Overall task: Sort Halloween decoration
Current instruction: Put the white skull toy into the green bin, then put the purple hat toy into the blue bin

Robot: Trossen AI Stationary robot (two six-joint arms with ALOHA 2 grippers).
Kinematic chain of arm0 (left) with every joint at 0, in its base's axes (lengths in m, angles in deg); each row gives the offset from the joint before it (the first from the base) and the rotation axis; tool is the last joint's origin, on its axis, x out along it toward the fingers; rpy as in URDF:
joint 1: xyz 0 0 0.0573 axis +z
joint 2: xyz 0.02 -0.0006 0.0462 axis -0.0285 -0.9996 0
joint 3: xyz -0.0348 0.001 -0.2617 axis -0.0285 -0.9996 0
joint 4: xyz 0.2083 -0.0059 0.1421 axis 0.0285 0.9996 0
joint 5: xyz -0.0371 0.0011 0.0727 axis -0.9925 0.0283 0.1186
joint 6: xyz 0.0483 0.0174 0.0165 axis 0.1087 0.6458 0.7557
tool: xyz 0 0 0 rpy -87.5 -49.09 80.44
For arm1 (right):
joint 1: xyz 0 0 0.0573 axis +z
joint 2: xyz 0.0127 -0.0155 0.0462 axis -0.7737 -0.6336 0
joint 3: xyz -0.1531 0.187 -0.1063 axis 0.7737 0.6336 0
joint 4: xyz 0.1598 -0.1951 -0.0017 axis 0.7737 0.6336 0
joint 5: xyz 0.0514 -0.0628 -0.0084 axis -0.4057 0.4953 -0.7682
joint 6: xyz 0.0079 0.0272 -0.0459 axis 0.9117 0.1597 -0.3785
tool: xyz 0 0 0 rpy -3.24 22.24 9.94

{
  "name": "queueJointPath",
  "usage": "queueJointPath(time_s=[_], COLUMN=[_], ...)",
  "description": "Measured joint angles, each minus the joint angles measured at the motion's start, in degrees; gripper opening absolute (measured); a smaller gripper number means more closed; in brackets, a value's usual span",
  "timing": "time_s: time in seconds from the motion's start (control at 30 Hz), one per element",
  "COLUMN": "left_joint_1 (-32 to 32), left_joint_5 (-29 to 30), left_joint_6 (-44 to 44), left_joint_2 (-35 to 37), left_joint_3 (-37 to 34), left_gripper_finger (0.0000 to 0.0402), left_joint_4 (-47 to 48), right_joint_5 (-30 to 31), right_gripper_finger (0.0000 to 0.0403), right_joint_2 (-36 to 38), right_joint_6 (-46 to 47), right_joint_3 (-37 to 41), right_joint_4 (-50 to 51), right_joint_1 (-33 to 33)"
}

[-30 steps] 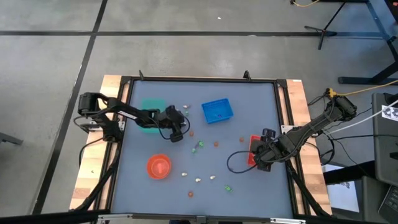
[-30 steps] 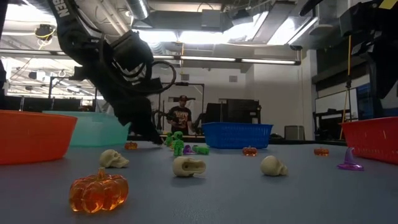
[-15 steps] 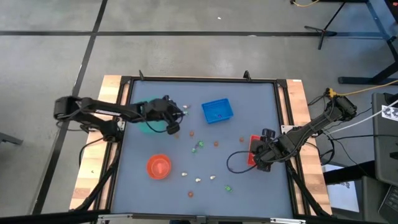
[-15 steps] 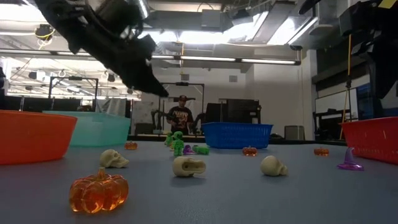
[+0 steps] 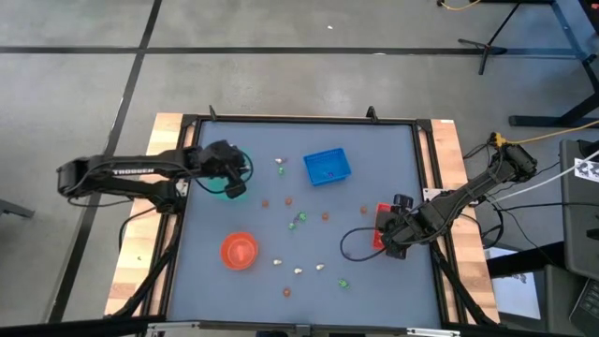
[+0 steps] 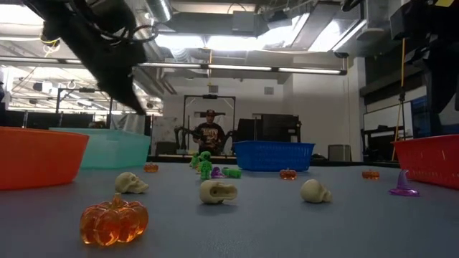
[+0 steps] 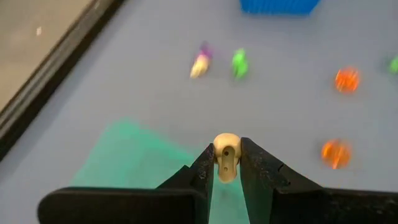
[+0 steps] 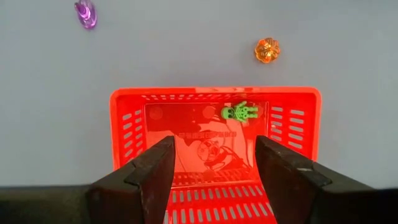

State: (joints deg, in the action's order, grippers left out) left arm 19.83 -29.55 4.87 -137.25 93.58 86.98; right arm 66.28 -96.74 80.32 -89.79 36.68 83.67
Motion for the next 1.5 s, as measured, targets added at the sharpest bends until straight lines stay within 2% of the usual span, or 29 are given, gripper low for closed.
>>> queueJointPath(time_s=[0.17,0.37,0.73,0.9,1.5], left_joint_1=[0.3,0.3,0.3,0.3,0.3], left_joint_5=[3.2,5.1,5.2,5.1,4.7], left_joint_6=[0.0,-1.3,-4.3,-4.3,-4.5], left_joint_2=[0.8,0.8,0.8,0.7,0.7], left_joint_3=[0.0,0.0,0.0,0.0,0.0], left_gripper_finger=[0.0047,0.0054,0.0138,0.0162,0.017], left_joint_4=[8.2,9.8,9.7,9.7,6.8], right_joint_5=[0.4,0.5,0.5,0.5,0.5], right_gripper_finger=[0.0221,0.0221,0.0221,0.0221,0.0221], right_joint_2=[0.0,0.0,0.0,0.0,0.0], right_joint_6=[0.0,0.0,0.0,0.0,0.0], right_joint_3=[0.0,0.0,0.0,0.0,0.0], right_joint_4=[-0.2,-0.2,-0.9,-0.9,-1.0], right_joint_1=[0.0,0.0,0.0,0.0,0.0])
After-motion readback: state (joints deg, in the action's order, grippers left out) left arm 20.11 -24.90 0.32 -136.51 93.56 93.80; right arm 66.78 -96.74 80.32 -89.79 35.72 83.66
